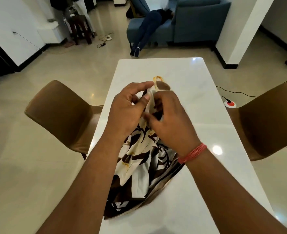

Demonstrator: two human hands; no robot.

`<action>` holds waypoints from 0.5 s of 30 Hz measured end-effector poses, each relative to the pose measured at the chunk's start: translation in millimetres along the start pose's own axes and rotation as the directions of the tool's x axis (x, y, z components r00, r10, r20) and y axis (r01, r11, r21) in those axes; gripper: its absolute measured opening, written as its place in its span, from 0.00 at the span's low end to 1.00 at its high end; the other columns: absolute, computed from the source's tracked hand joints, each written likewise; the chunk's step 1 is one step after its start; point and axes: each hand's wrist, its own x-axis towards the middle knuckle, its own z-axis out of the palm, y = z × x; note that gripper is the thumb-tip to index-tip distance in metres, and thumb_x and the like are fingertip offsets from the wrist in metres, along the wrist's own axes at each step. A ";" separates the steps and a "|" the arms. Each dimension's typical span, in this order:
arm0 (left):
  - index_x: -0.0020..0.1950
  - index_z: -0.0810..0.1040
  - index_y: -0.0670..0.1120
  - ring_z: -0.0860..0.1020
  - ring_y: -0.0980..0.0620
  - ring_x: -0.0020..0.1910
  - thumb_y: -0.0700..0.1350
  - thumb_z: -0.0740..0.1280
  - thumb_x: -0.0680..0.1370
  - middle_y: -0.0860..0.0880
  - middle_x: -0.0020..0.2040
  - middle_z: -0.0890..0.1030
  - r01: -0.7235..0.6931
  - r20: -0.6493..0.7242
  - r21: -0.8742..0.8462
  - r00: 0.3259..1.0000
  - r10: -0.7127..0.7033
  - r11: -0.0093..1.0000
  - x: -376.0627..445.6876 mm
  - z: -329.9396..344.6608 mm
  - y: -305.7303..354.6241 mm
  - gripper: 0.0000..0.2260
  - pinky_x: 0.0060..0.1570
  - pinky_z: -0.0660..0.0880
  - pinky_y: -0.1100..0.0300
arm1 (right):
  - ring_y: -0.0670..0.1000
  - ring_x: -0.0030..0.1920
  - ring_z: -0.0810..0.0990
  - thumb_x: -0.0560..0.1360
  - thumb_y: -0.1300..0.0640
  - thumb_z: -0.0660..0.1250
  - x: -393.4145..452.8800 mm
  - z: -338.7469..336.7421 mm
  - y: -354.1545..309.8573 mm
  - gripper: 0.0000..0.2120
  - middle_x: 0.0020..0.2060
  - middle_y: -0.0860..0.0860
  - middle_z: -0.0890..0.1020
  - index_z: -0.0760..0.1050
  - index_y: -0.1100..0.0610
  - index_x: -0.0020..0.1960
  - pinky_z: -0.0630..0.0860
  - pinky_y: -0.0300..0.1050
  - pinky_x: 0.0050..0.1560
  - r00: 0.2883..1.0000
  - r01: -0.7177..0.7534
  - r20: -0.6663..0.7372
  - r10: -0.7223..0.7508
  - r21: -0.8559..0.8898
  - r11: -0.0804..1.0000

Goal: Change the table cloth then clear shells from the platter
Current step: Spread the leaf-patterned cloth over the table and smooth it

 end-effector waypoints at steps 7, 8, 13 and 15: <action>0.73 0.69 0.58 0.79 0.53 0.57 0.47 0.69 0.79 0.56 0.66 0.75 0.009 0.102 -0.129 0.995 0.004 0.992 -1.5 -0.8 -3.9 0.24 0.59 0.78 0.52 | 0.40 0.31 0.71 0.78 0.56 0.69 -2.9 -1.6 3.4 0.09 0.29 0.43 0.72 0.72 0.53 0.40 0.65 0.30 0.31 0.992 -0.127 0.021 0.125 0.132 0.983; 0.74 0.67 0.60 0.77 0.54 0.61 0.50 0.71 0.78 0.56 0.67 0.74 0.050 0.120 -0.104 0.992 -0.037 0.993 -4.3 -1.2 -8.9 0.26 0.60 0.77 0.54 | 0.41 0.31 0.72 0.78 0.55 0.68 -0.7 -5.1 2.8 0.08 0.29 0.44 0.73 0.74 0.53 0.41 0.66 0.31 0.31 0.990 -0.136 0.001 0.138 0.145 0.980; 0.54 0.77 0.55 0.76 0.64 0.50 0.52 0.71 0.77 0.55 0.52 0.79 0.156 0.170 0.239 0.965 -0.199 0.958 -27.7 8.9 -42.9 0.07 0.49 0.74 0.65 | 0.52 0.39 0.80 0.77 0.53 0.70 11.6 -18.9 9.6 0.11 0.38 0.55 0.81 0.78 0.62 0.47 0.77 0.49 0.40 0.967 -0.184 -0.138 0.214 0.207 0.961; 0.42 0.76 0.56 0.76 0.63 0.41 0.51 0.67 0.80 0.55 0.41 0.78 0.166 0.122 0.284 0.971 -0.207 0.944 -33.0 9.7 -52.7 0.06 0.41 0.70 0.66 | 0.49 0.33 0.74 0.76 0.52 0.71 15.4 -23.1 12.1 0.15 0.34 0.56 0.77 0.75 0.65 0.44 0.73 0.43 0.35 0.957 -0.184 -0.193 0.215 0.168 0.968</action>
